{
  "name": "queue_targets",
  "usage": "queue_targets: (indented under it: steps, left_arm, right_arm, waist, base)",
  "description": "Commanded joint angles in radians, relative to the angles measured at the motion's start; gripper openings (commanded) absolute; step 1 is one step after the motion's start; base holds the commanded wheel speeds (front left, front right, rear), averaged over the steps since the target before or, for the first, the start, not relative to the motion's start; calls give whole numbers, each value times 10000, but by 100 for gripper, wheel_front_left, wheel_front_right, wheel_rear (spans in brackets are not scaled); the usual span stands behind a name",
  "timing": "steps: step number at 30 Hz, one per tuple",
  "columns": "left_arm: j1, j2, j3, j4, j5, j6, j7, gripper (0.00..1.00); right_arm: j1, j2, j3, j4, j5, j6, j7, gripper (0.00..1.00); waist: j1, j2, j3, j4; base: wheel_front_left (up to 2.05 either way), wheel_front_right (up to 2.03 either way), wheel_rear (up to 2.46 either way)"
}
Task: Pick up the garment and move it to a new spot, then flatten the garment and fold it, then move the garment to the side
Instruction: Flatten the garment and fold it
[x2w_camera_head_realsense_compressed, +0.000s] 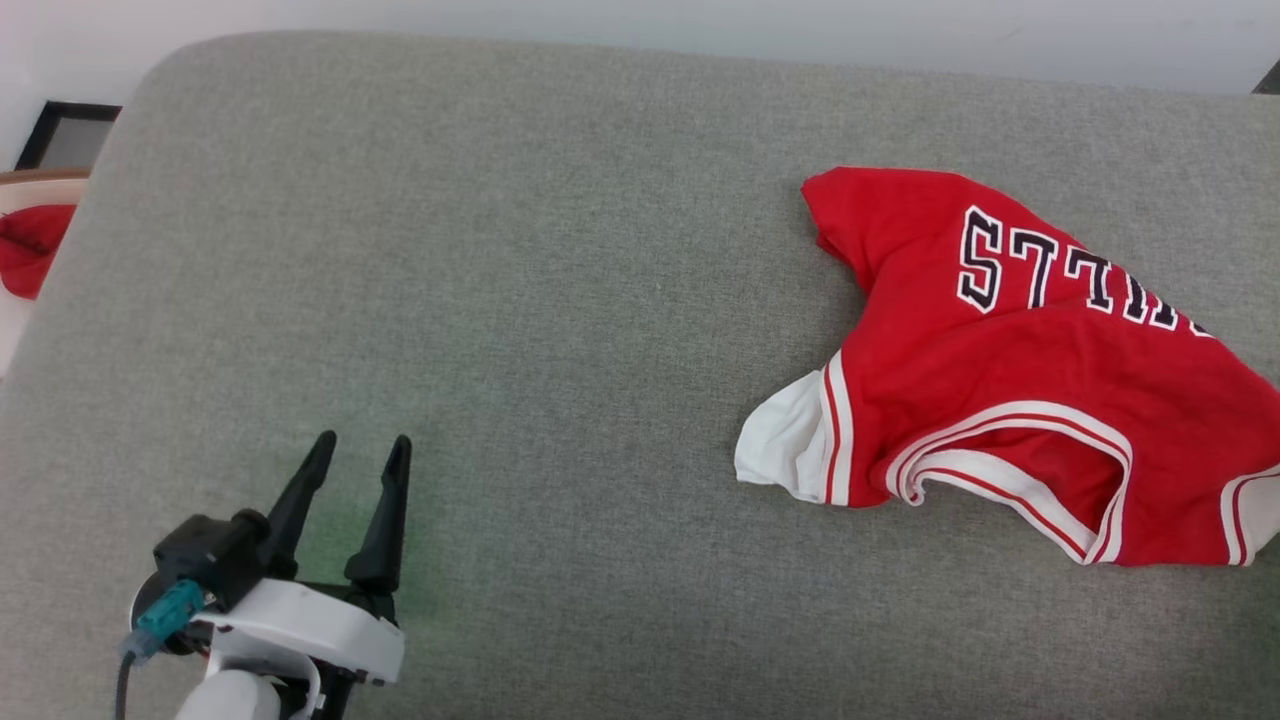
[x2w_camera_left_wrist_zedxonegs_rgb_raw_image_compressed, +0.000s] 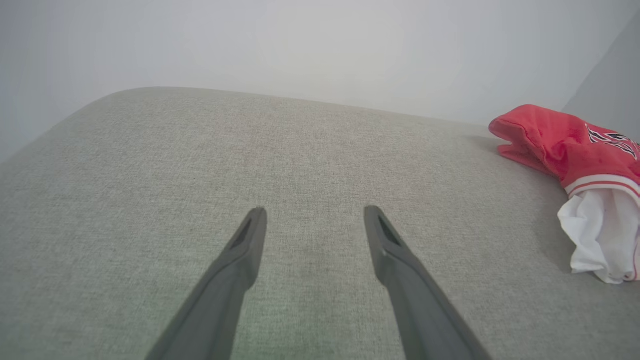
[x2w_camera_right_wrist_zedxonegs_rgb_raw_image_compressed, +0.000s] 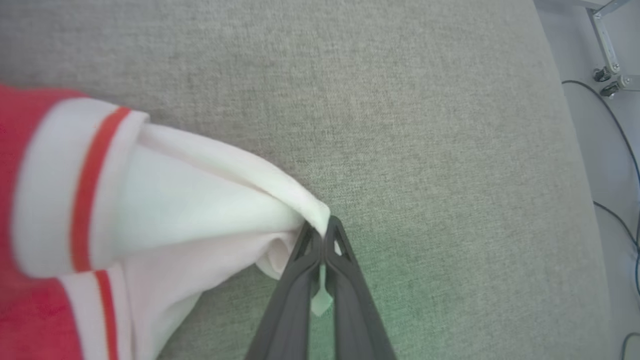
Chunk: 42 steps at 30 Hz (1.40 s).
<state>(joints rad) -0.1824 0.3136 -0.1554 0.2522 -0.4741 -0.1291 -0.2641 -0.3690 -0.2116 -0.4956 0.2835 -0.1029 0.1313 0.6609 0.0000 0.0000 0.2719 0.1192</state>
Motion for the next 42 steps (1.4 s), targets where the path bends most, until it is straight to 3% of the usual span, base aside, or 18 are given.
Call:
queue_targets:
  steps: [1, 2, 3, 4, 12, 18, 20, 23, 27, 32, 37, 42]
  left_arm:
    - [-77, 63, -26, 47, -33, -26, 5, 100]
    - [-119, 95, -60, 58, -54, -26, 5, 100]
    - [-169, 121, -95, 58, -125, -26, 5, 100]
    - [-213, 171, -125, 62, -184, -26, 5, 100]
    - [-926, 1268, -876, -252, -524, -26, 5, 100]
    - [-2509, 2492, -2520, -205, -1134, -24, 484, 100]
    - [-2862, 2617, -2878, -208, -1388, -24, 742, 100]
    - [-3932, 3224, -4084, 15, -1784, -23, 1894, 100]
    - [-5176, 3432, -5629, 352, -3037, -11, 3718, 100]
    - [-6087, 3391, -7188, 379, -5563, -6, 6672, 100]
    - [-6643, 3229, -7763, 510, -7576, -8, 8917, 100]
    - [-7108, 3097, -8102, 1134, -8034, -8, 9764, 100]
  right_arm:
    - [-89, 97, -62, 95, -23, -10, -199, 0]
    - [-160, 128, -67, 126, -64, -10, -401, 1]
    - [-232, 186, -107, 154, -81, -10, -598, 42]
    - [-293, 244, -144, 182, -105, -10, -794, 100]
    - [134, 736, -34, -583, 700, -10, -2520, 100]
    - [1129, 1297, 939, -2314, 1911, -8, -3468, 100]
    - [1317, 1396, 1102, -2555, 2052, -8, -3568, 100]
    - [1800, 1567, 1851, -3152, 2418, -8, -3867, 100]
    - [2319, 1609, 3023, -3395, 2932, -8, -4550, 100]
    - [2685, 1608, 4189, -3348, 3427, -10, -5569, 100]
    - [2660, 1610, 4640, -3136, 3596, -8, -6092, 100]
    - [2322, 1616, 4868, -2943, 3675, -8, -6318, 100]
  waist:
    - [0, 0, -5, -30]
    - [0, 0, -9, -58]
    - [0, 0, -18, -95]
    - [0, 0, -45, -138]
    - [0, 0, -446, -587]
    - [0, 0, -689, -1147]
    - [0, 0, -726, -1230]
    - [0, 0, -763, -1579]
    - [0, 0, -764, -2024]
    - [0, 0, -712, -2529]
    - [0, 0, -491, -2936]
    - [0, 0, -93, -3338]
  base:
    - [0, 0, 0]
    - [0, 0, 0]
    - [0, 0, 0]
    - [0, 0, 0]
    - [0, 0, 0]
    - [0, 0, 0]
    - [0, 0, 0]
    - [0, 0, 0]
    - [0, 0, 0]
    - [0, 0, 0]
    - [0, 0, 0]
    - [0, 0, 0]
